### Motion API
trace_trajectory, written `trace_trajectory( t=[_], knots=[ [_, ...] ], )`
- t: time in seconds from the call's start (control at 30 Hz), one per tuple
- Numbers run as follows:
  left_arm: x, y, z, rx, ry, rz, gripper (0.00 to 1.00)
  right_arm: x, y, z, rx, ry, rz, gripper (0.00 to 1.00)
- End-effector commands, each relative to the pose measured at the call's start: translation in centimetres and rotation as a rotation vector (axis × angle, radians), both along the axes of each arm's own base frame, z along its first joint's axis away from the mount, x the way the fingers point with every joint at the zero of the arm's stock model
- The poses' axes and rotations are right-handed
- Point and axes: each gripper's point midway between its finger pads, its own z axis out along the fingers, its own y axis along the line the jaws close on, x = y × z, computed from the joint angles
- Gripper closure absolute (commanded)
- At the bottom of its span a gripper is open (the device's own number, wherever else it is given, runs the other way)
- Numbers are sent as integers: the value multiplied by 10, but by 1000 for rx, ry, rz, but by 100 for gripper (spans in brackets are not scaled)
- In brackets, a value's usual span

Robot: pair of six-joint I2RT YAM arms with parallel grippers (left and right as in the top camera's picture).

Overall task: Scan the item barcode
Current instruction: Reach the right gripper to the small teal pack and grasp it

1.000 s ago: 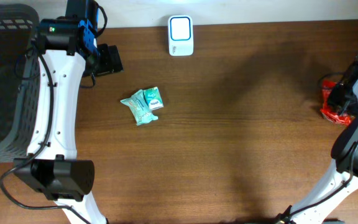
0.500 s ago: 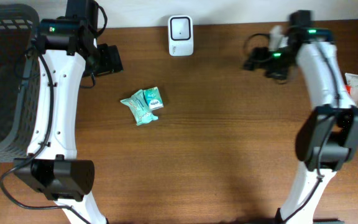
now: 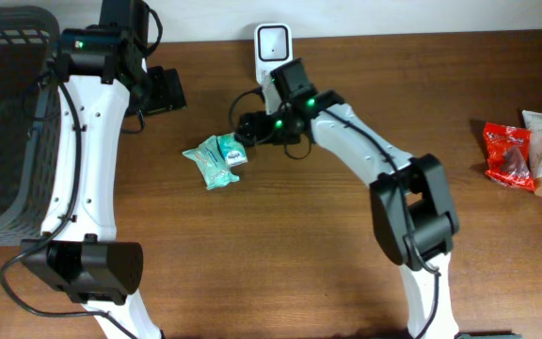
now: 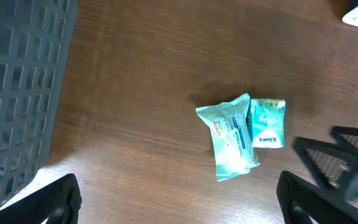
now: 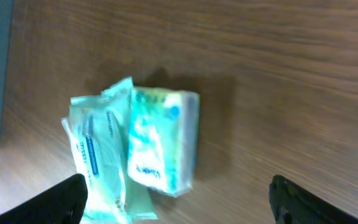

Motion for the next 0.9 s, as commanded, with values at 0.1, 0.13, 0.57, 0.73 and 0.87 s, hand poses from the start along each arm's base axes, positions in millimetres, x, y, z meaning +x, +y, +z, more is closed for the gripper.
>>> trace_trajectory(
  t=[0.1, 0.13, 0.57, 0.73, 0.87],
  knots=[
    [0, -1, -1, 5, 4, 4, 1, 3, 17, -25, 47, 83, -103, 25],
    [0, -1, -1, 5, 4, 4, 1, 0, 19, -27, 45, 86, -97, 30],
    [0, 0, -1, 5, 4, 5, 1, -18, 34, -74, 8, 175, -99, 95],
    [0, 0, -1, 5, 4, 5, 1, -35, 40, -43, 205, 321, -3, 96],
    [0, 0, -1, 5, 4, 6, 1, -38, 11, 13, 560, 521, 104, 96]
  ],
)
